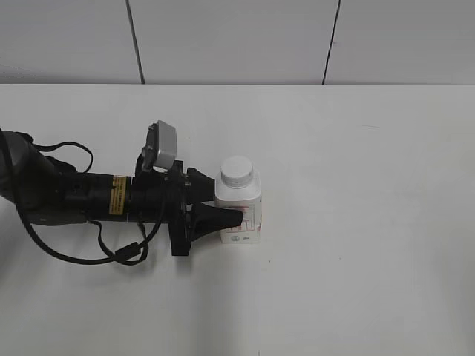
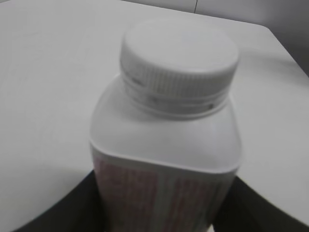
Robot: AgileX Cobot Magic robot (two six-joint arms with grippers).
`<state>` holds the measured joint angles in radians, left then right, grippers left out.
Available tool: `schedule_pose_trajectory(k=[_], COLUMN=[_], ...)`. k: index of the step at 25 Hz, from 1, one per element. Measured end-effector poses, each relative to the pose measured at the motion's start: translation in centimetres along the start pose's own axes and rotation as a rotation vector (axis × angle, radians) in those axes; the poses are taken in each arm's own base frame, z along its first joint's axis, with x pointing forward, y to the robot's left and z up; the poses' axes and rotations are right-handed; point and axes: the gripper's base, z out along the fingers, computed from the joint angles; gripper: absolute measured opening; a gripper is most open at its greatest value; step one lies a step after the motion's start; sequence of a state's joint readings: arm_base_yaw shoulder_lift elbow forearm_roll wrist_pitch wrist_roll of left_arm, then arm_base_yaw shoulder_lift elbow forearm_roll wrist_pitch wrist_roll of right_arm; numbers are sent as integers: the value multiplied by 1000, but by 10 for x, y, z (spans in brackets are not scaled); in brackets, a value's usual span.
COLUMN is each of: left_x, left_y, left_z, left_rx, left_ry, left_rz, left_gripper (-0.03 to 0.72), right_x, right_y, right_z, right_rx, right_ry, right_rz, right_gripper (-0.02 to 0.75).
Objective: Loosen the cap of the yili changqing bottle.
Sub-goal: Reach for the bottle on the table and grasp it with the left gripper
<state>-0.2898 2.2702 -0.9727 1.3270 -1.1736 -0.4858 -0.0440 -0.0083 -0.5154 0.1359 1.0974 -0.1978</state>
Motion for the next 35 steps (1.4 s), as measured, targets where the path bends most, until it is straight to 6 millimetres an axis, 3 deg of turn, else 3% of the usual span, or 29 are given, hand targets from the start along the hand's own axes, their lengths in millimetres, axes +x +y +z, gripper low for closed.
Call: schedule_pose_trajectory(k=[5,23,27,31,35], left_x=[0,0,0,0,0], left_y=[0,0,0,0,0], left_z=[0,0,0,0,0], left_rx=[1,1,2,2,2], left_ry=[0,-1,0,0,-1], left_rz=[0,0,1,1,1], left_gripper=[346,343,341,341,341], right_x=[0,-4,-24,-57,-82], right_y=[0,5,4,-2,-8], right_z=[0,5,22,40,67], right_rx=[0,-66,-125,-158,-196], right_ry=[0,25,157,284,443], right_rz=[0,37,82,68,35], right_gripper=[545,545,545,545,545])
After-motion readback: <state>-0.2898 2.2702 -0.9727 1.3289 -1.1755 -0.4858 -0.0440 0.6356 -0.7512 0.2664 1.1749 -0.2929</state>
